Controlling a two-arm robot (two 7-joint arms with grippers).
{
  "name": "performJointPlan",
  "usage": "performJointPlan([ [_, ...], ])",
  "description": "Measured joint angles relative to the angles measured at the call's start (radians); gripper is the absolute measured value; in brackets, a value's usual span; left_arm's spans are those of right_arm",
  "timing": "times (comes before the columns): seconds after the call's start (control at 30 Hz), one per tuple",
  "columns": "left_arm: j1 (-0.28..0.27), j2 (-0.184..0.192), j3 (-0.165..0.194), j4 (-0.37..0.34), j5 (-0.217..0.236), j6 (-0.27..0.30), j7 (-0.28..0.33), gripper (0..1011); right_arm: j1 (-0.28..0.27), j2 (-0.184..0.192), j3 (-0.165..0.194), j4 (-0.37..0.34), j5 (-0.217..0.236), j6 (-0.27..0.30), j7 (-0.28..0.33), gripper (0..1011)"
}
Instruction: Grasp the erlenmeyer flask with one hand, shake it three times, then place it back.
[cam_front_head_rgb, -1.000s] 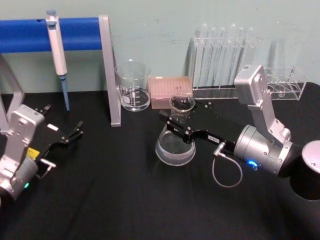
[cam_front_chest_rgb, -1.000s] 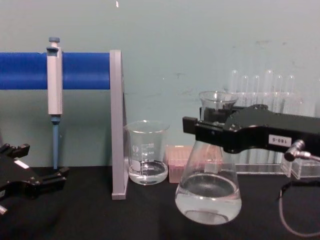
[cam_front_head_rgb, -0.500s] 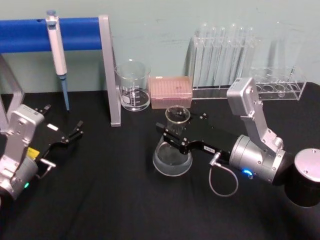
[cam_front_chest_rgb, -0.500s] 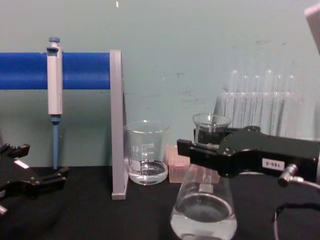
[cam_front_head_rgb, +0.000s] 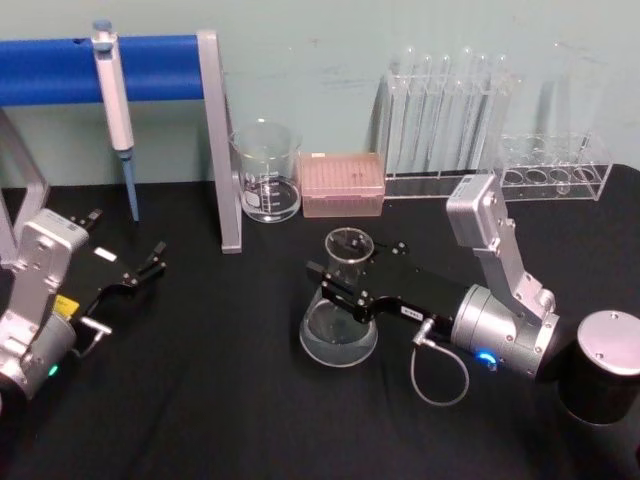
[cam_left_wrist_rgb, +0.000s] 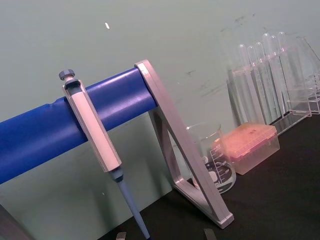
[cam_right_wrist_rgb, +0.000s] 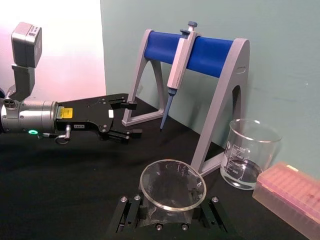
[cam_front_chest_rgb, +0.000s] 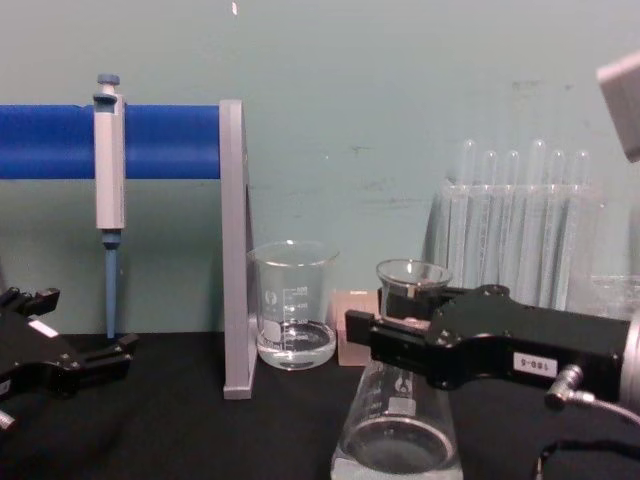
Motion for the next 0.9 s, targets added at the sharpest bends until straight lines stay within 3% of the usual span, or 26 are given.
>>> performJointPlan([
  [0.9, 0.000, 0.000, 0.000, 0.000, 0.000, 0.000, 0.000, 1001, 0.016, -0.019, -0.016, 0.071, -0.002, -0.010, 0.013, 449],
])
